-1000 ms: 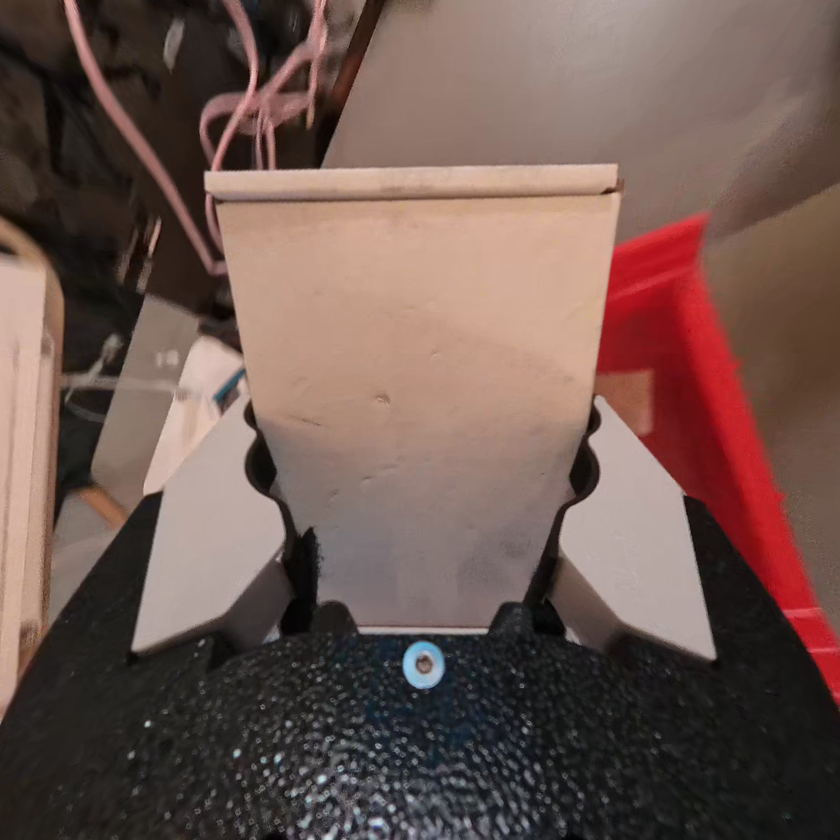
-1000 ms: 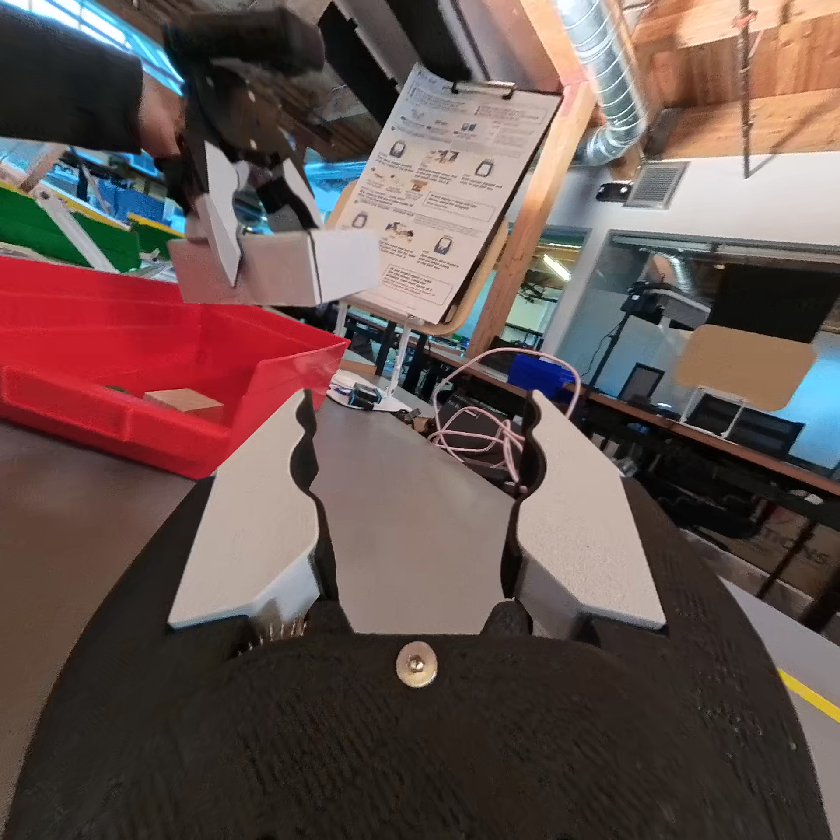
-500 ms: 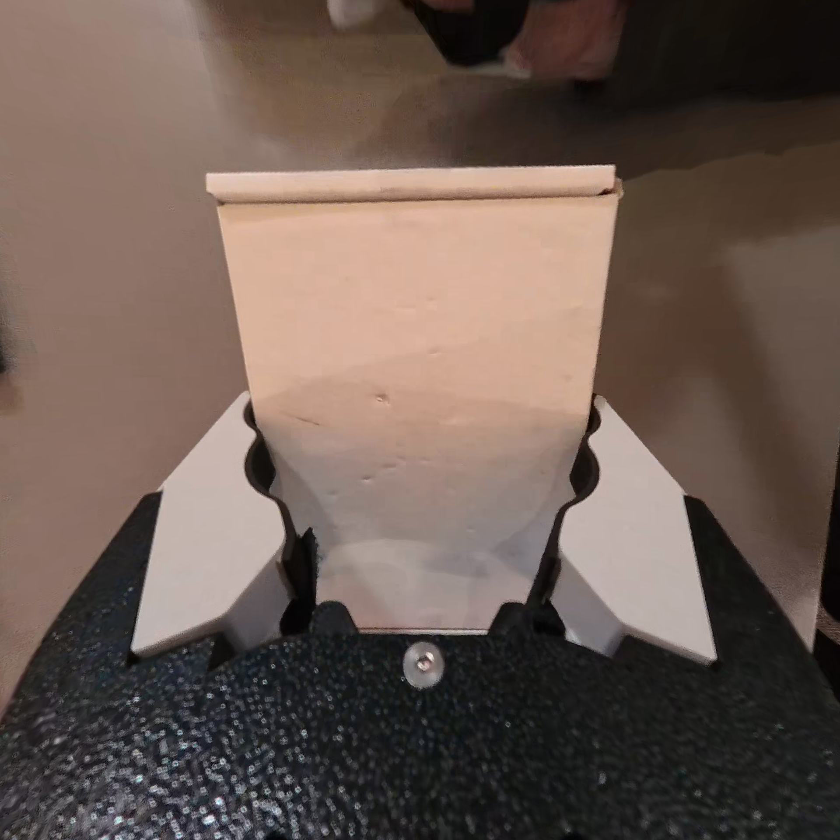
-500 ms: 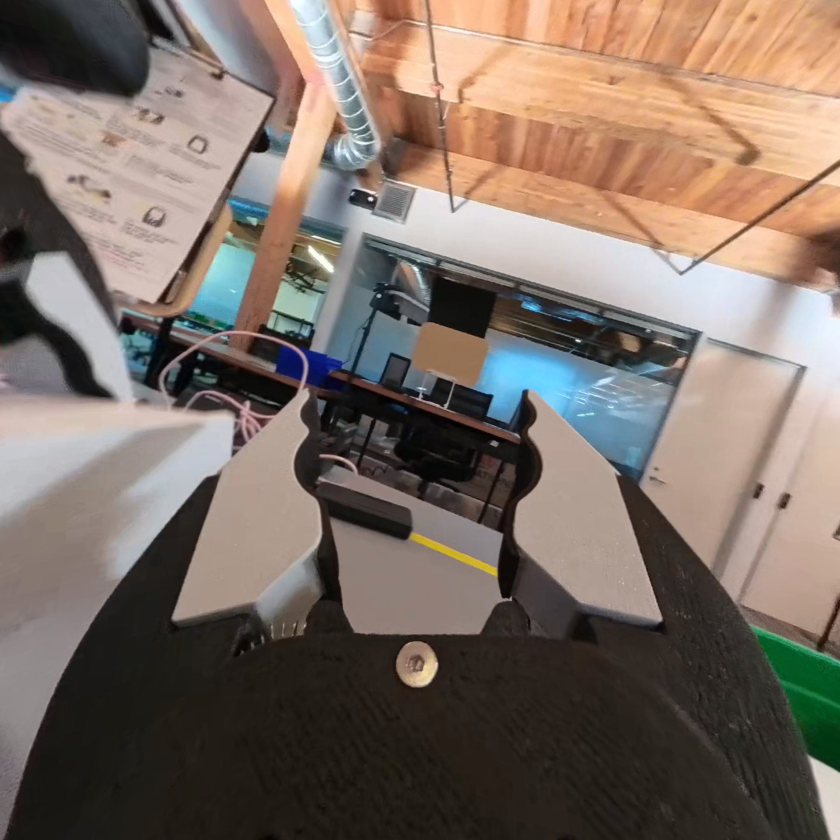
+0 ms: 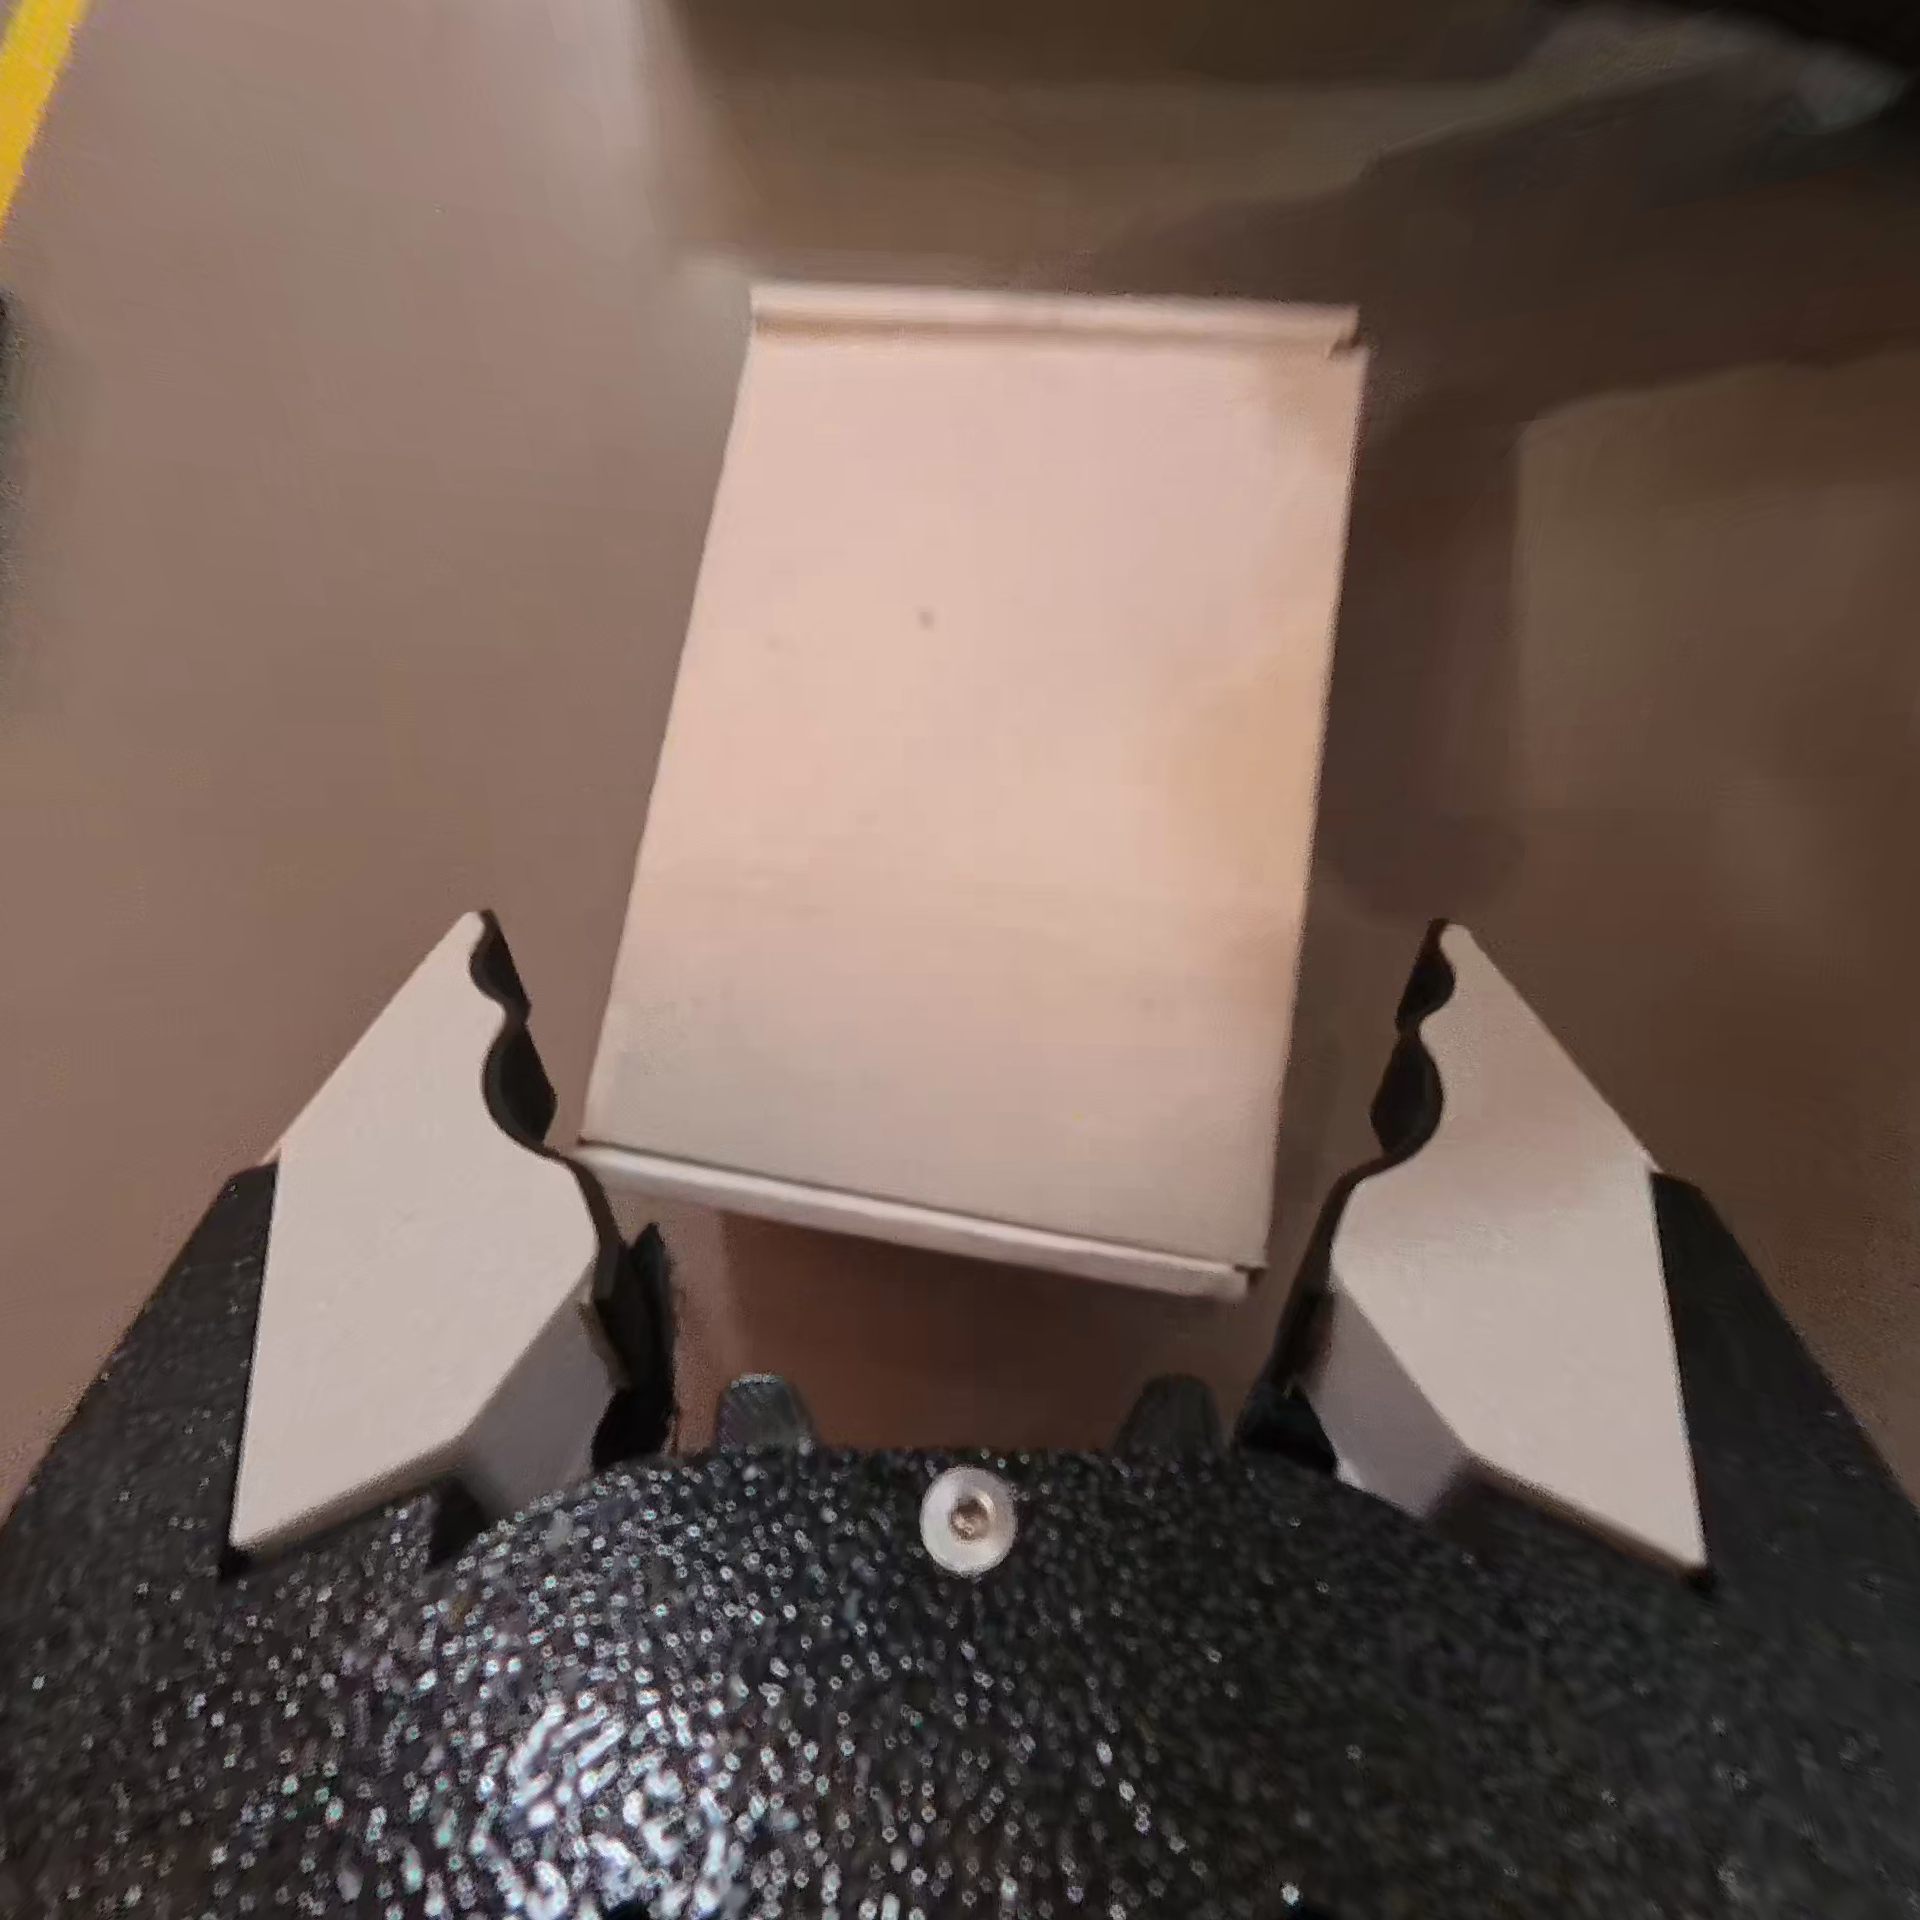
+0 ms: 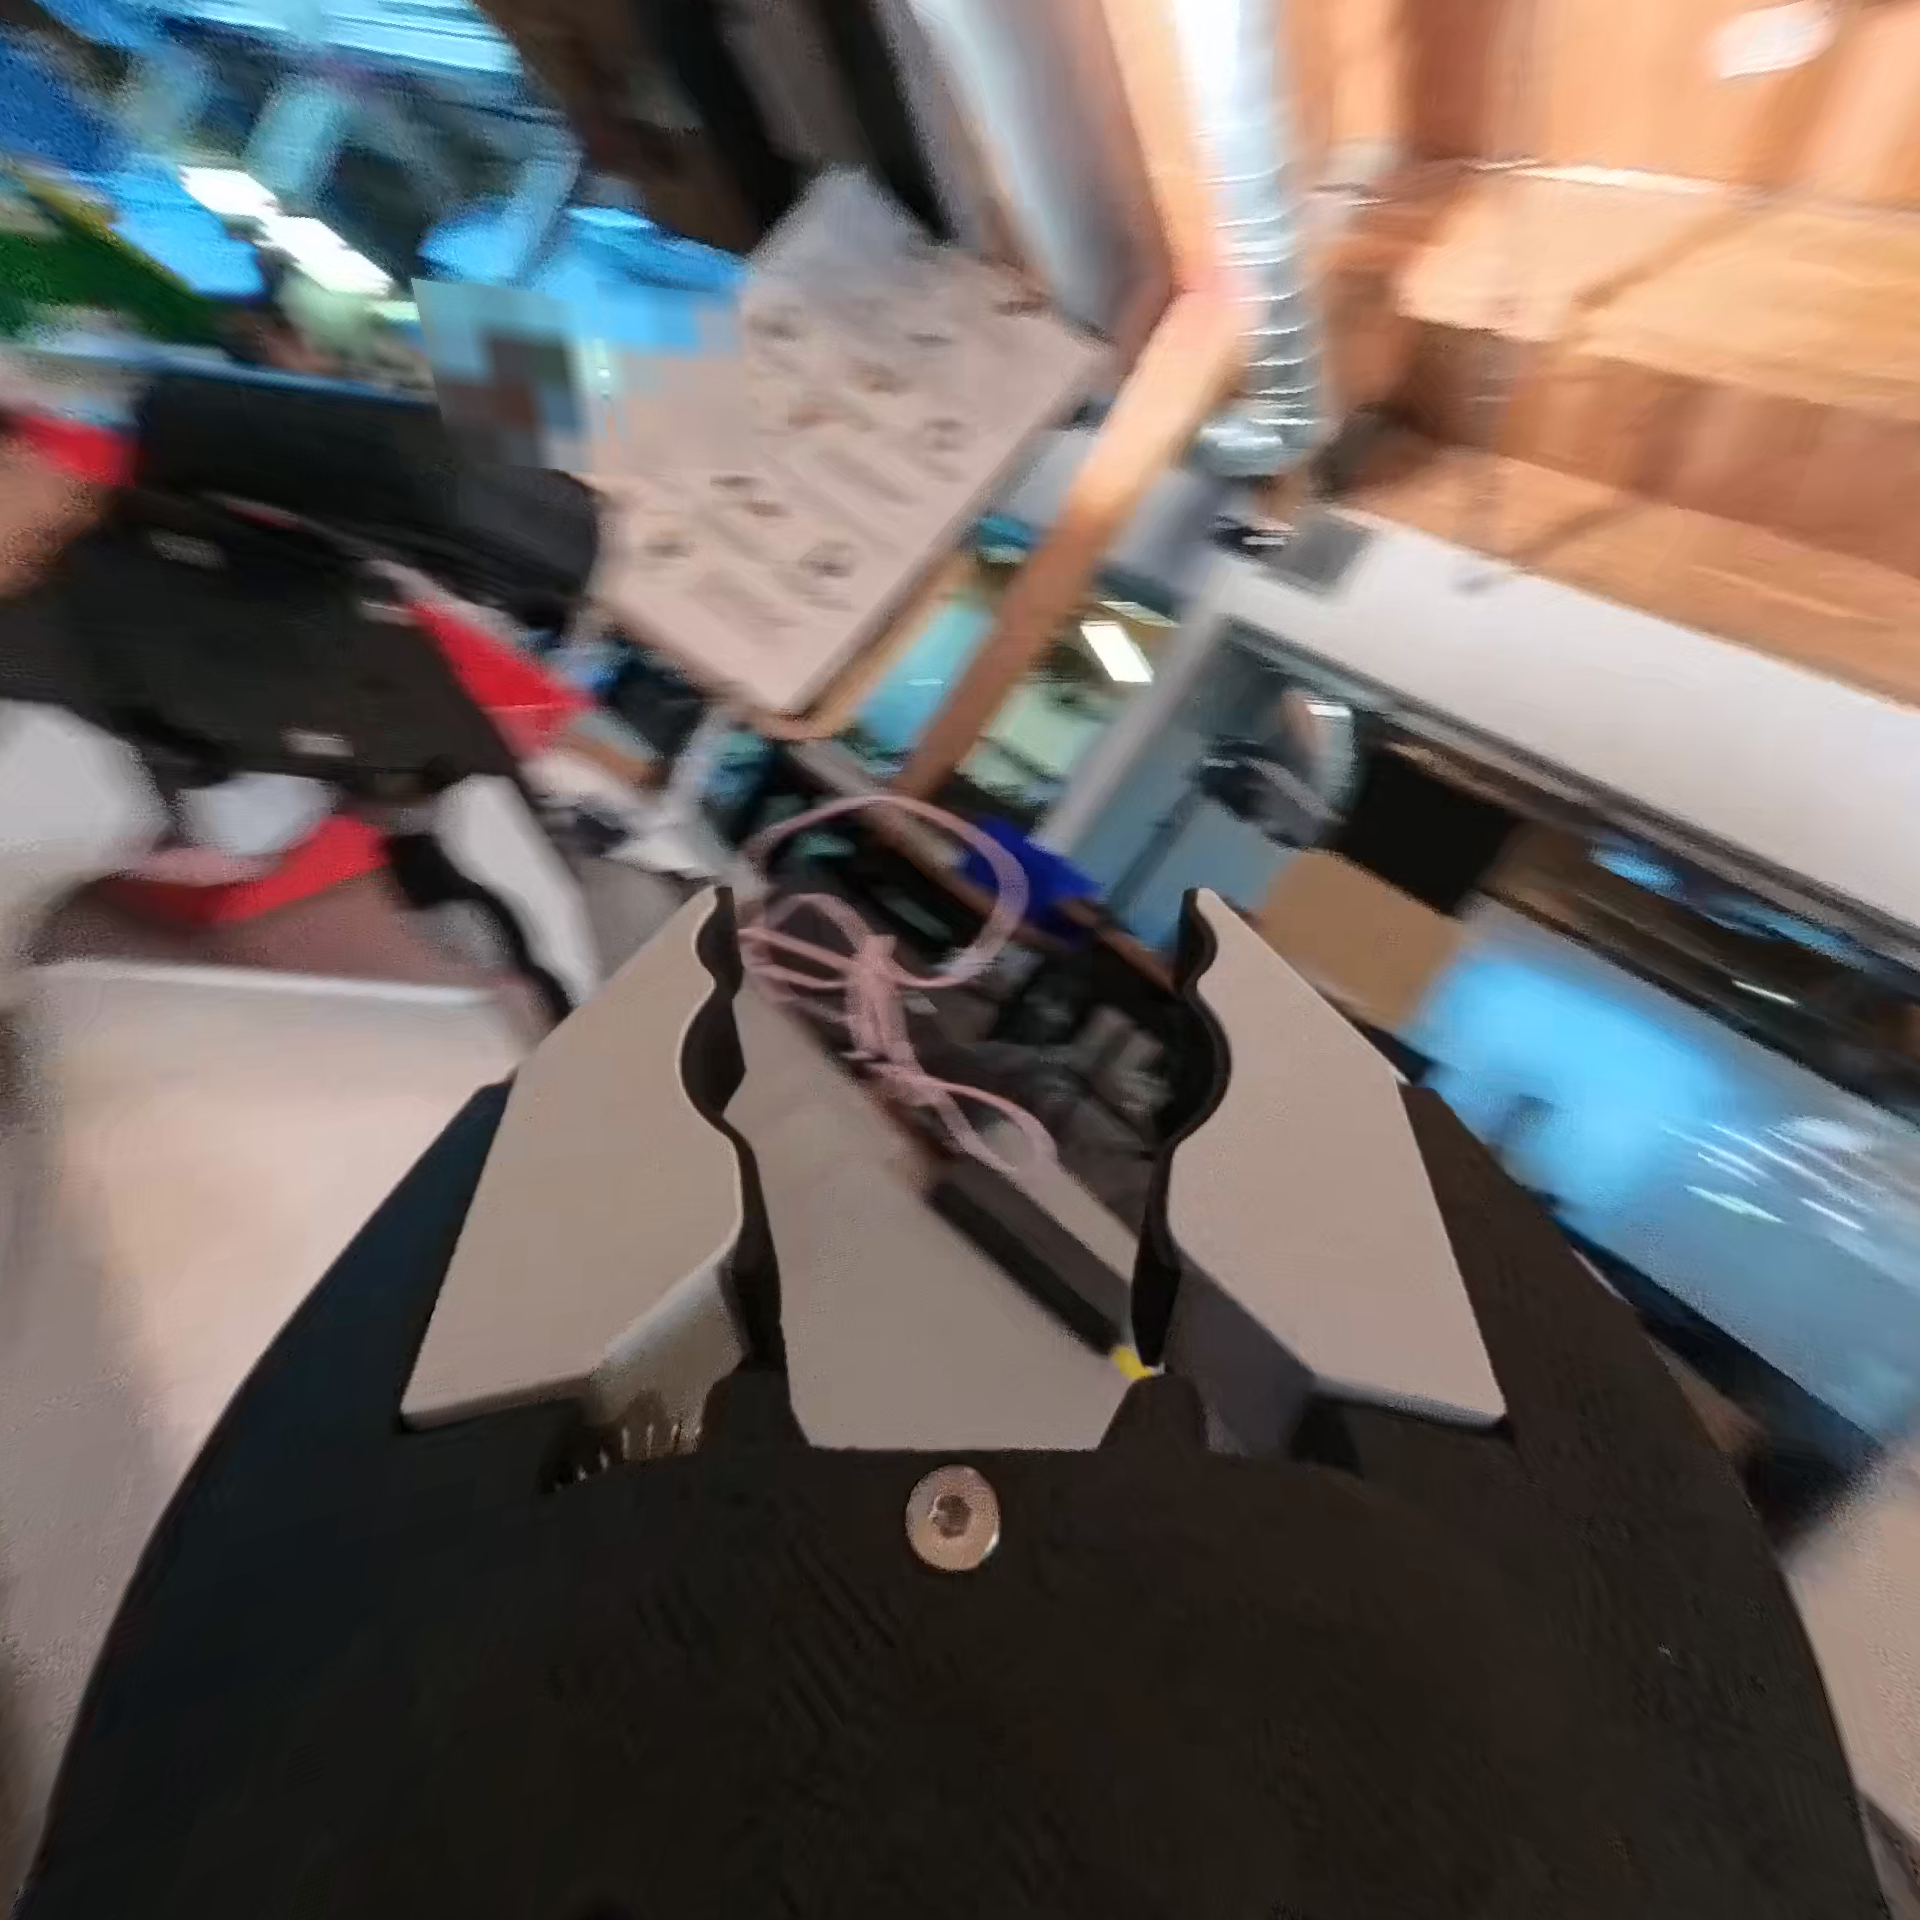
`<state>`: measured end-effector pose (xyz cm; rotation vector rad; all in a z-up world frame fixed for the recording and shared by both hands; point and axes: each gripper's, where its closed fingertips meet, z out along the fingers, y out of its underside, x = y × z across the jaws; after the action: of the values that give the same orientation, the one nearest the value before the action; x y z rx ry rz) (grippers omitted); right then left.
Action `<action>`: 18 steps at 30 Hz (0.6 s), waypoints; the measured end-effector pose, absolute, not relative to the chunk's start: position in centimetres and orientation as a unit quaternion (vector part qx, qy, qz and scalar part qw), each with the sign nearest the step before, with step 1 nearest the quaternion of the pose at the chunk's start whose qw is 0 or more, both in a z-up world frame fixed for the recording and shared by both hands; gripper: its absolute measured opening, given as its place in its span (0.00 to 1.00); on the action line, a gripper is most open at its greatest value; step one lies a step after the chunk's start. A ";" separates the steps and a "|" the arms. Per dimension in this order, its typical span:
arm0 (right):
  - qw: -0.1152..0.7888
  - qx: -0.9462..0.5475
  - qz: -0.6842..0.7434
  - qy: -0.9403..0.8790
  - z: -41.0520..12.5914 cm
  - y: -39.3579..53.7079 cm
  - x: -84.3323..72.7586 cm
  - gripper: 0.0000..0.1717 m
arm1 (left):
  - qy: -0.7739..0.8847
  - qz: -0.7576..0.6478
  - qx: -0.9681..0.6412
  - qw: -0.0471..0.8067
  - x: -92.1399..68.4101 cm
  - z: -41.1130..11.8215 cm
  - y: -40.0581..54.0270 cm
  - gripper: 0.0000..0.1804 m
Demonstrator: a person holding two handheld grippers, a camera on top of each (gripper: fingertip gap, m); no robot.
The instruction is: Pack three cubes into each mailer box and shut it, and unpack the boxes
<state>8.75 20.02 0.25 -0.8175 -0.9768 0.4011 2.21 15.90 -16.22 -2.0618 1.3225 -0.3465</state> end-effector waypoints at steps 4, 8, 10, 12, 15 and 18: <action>0.672 -0.354 0.221 -0.612 -3.2 14.9 5.4 0.51 | 0.497 -0.124 -0.801 0.310 1.2 -18.1 16.2 0.85; 0.604 -0.316 0.122 -0.721 -7.8 12.5 4.0 0.53 | 0.460 -0.166 -0.829 0.271 1.1 -17.6 16.3 0.84; 0.566 -0.304 0.060 -0.764 -10.6 12.4 3.5 0.54 | 0.438 -0.200 -0.844 0.237 1.2 -17.2 16.2 0.84; 0.538 -0.298 -0.005 -0.789 -12.8 13.2 3.3 0.55 | 0.422 -0.237 -0.852 0.197 1.4 -16.8 15.7 0.84; 0.525 -0.298 -0.099 -0.791 -14.1 15.5 3.5 0.54 | 0.422 -0.268 -0.848 0.176 2.2 -16.1 15.3 0.81; 0.536 -0.314 -0.121 -0.774 -13.3 16.7 4.1 0.44 | 0.419 -0.276 -0.830 0.243 3.1 -14.7 16.2 0.79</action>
<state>4.13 16.68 -13.28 -0.7479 -1.8433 -0.2869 3.14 16.22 -14.70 -2.2683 1.1443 -0.7531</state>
